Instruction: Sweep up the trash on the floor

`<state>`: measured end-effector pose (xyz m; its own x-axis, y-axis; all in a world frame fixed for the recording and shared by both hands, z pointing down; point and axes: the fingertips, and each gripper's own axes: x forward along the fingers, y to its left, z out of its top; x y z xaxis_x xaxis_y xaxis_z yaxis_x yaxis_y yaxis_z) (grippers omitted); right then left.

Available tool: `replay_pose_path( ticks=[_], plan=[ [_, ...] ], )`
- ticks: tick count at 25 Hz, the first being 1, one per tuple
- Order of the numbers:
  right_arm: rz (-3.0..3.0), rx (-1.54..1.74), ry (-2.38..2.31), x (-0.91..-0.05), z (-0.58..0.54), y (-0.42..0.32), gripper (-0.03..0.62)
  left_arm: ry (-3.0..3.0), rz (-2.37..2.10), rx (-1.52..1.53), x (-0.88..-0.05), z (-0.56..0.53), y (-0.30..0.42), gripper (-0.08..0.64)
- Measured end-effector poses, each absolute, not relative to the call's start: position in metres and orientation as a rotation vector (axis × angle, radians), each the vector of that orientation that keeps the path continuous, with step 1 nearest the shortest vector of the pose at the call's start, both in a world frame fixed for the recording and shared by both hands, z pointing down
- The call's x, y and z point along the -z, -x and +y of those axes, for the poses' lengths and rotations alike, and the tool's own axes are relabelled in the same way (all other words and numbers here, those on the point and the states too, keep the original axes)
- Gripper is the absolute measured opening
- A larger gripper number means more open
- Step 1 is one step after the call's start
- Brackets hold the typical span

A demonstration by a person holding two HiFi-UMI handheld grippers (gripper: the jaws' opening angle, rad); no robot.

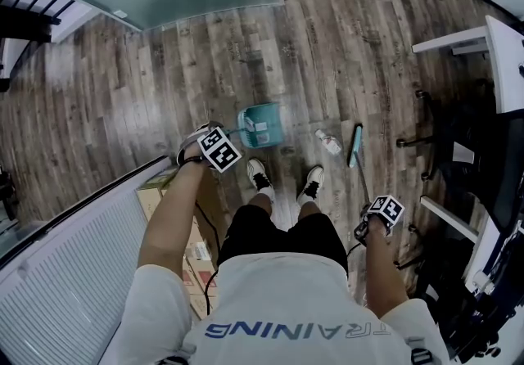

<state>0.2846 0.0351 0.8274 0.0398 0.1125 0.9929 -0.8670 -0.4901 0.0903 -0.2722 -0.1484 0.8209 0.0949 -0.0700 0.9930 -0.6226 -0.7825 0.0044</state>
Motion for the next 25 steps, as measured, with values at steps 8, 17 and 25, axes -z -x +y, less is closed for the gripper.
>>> replay_pose_path(
  ticks=[8,17,25],
  plan=[
    [-0.867,-1.620,-1.487,-0.828,0.016,-0.207,0.107,-1.957,-0.684,-1.727,-0.820,-0.147,0.272,0.084],
    [-1.059,-1.591,-1.303,-0.821,-0.008,-0.136,0.107,-1.962,-0.682,-1.722,-0.820,-0.149,0.273,0.084],
    [-1.226,-1.720,-1.027,-0.817,-0.004,-0.050,0.109,-1.962,-0.687,-1.721,-0.821,-0.147,0.272,0.084]
  ],
)
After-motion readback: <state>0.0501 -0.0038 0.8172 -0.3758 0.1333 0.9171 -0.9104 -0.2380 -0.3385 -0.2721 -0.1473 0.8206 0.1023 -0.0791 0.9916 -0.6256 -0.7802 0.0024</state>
